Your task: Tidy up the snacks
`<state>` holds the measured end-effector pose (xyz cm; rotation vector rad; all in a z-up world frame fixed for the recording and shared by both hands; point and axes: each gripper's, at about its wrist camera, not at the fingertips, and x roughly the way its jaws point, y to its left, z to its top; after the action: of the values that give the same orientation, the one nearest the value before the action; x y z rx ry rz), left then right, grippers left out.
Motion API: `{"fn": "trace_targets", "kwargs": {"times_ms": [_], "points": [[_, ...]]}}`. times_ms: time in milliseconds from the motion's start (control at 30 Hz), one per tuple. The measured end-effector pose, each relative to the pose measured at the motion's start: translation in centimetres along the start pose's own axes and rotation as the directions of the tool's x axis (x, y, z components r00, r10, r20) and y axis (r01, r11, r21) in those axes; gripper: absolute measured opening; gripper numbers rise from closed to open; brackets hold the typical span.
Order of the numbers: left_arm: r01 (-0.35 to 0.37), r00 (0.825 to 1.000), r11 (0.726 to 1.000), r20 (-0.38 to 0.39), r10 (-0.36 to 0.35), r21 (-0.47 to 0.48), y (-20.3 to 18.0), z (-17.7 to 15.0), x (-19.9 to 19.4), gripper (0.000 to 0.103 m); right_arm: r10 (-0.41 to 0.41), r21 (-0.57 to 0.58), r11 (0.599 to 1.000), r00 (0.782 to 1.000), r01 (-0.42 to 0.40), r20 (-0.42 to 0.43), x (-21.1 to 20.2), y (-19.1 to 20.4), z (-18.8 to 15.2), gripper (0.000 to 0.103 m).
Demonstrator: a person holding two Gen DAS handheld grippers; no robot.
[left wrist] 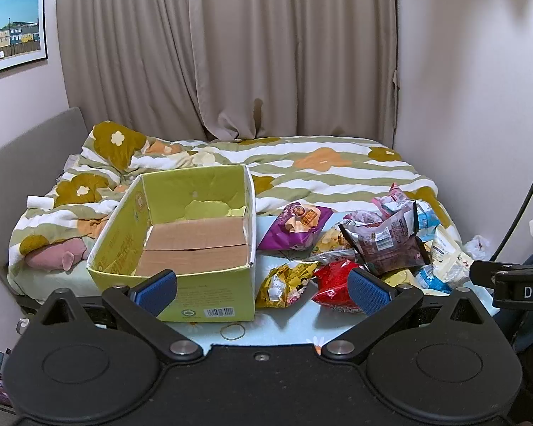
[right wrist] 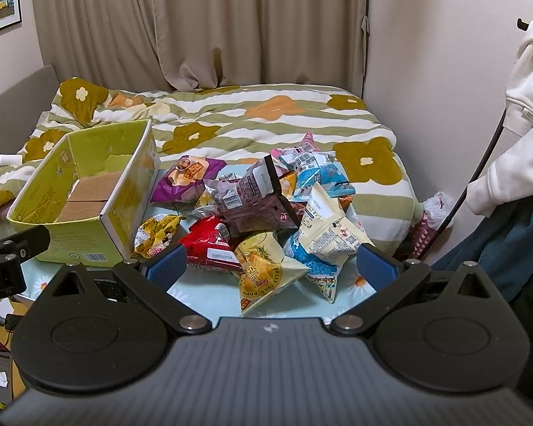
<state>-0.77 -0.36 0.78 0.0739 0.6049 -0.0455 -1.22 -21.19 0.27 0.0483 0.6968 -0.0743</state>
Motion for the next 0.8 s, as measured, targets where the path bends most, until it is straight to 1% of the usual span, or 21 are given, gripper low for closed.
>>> {"fn": "trace_targets", "kwargs": {"times_ms": [800], "points": [[0.007, 1.0, 1.0, -0.002, -0.007, -0.005, 0.52, -0.29, -0.1, 0.103, -0.001, 0.001, 1.0, 1.0, 0.001, 0.001, -0.05, 0.12, -0.05, 0.103]]}}
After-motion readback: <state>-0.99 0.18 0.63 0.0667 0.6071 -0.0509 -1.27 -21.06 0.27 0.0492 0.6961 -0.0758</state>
